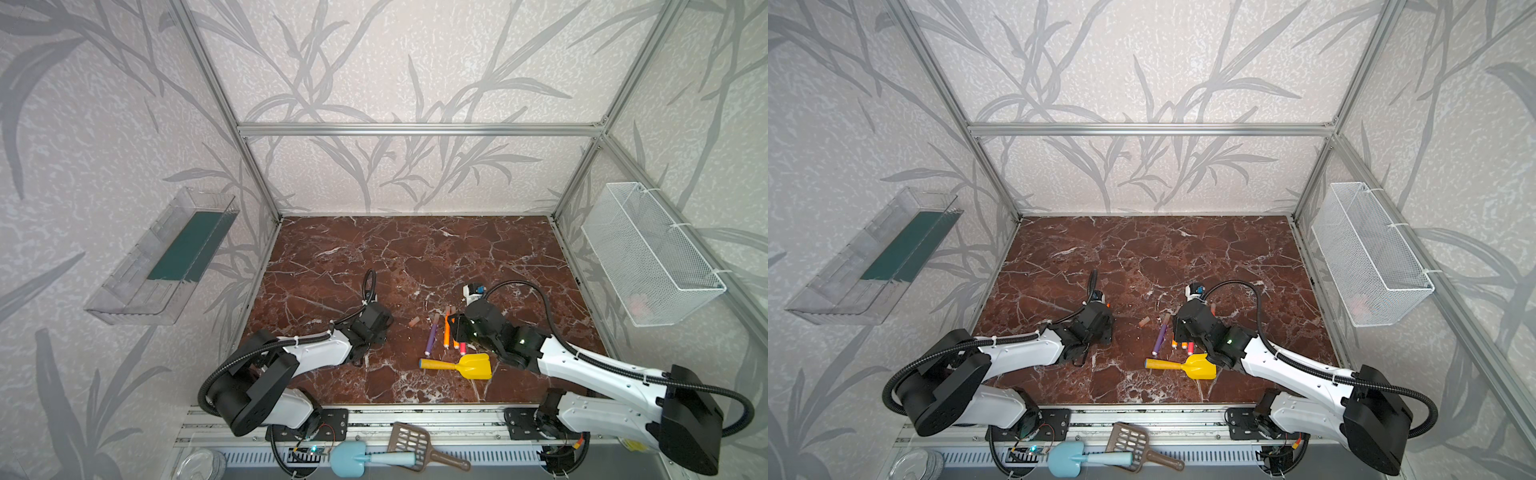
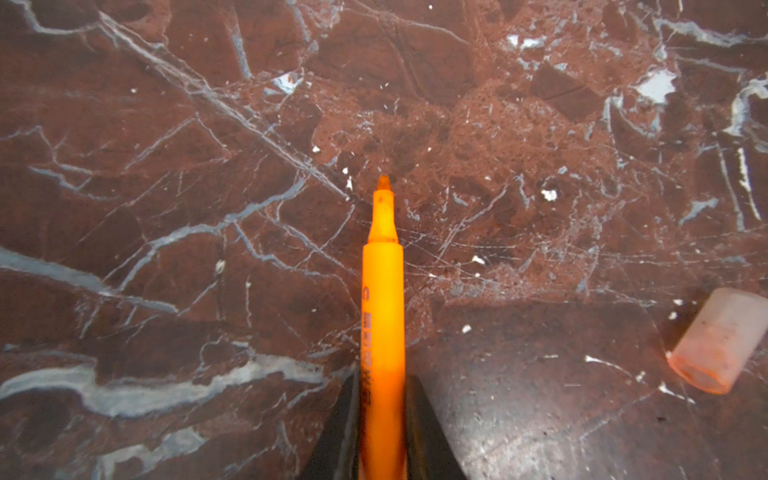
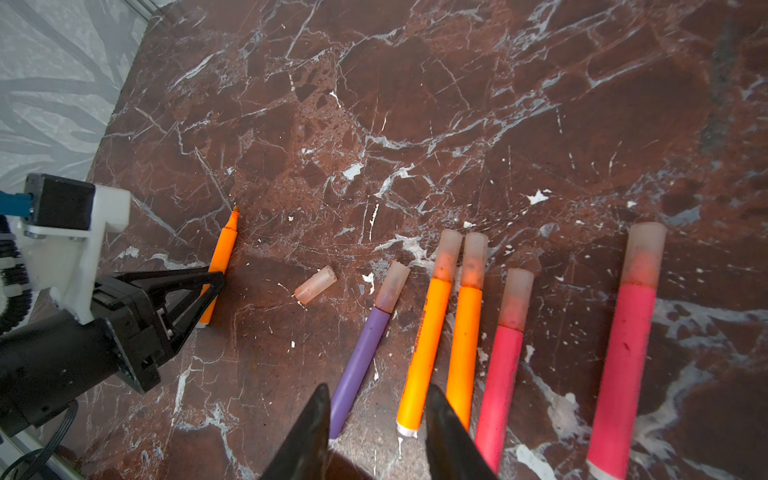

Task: Insert the pens into the pen caps
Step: 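Move the left gripper to the uncapped orange marker and grasp it, then lift the orange marker with the left gripper while the right gripper approaches it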

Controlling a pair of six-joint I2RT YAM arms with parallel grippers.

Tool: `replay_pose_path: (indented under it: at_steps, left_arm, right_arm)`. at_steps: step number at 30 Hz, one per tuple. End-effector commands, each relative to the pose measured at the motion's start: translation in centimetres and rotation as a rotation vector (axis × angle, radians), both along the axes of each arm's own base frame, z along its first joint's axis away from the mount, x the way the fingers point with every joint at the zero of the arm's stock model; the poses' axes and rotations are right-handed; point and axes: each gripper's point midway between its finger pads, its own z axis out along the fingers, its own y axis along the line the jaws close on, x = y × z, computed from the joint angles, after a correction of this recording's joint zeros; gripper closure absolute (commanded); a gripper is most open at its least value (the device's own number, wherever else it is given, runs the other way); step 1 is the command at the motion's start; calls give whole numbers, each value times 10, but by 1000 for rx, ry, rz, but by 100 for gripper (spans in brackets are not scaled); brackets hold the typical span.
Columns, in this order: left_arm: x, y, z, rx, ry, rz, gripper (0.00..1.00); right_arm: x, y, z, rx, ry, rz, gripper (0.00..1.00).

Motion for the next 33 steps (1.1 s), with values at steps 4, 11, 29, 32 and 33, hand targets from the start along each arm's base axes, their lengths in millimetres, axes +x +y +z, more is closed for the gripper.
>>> replay_pose_path:
  at_steps: [4, 11, 29, 32, 33]
  left_arm:
    - [-2, -9, -1, -33, 37, -24, 89]
    - [-2, -32, 10, -81, 64, -134, 96]
    - [-47, -84, 96, -402, -147, -470, 98]
    - [-53, -93, 103, -417, -162, -505, 98]
    - [-55, -96, 107, -423, -167, -517, 99]
  right_arm:
    - [-5, -9, 1, 8, -16, -21, 62]
    - [-4, -2, 7, 89, -50, -9, 58]
    - [-8, 73, 37, 452, -122, 168, 53]
    - [-11, 80, 42, 476, -152, 176, 52]
    - [-12, 81, 44, 486, -157, 182, 52]
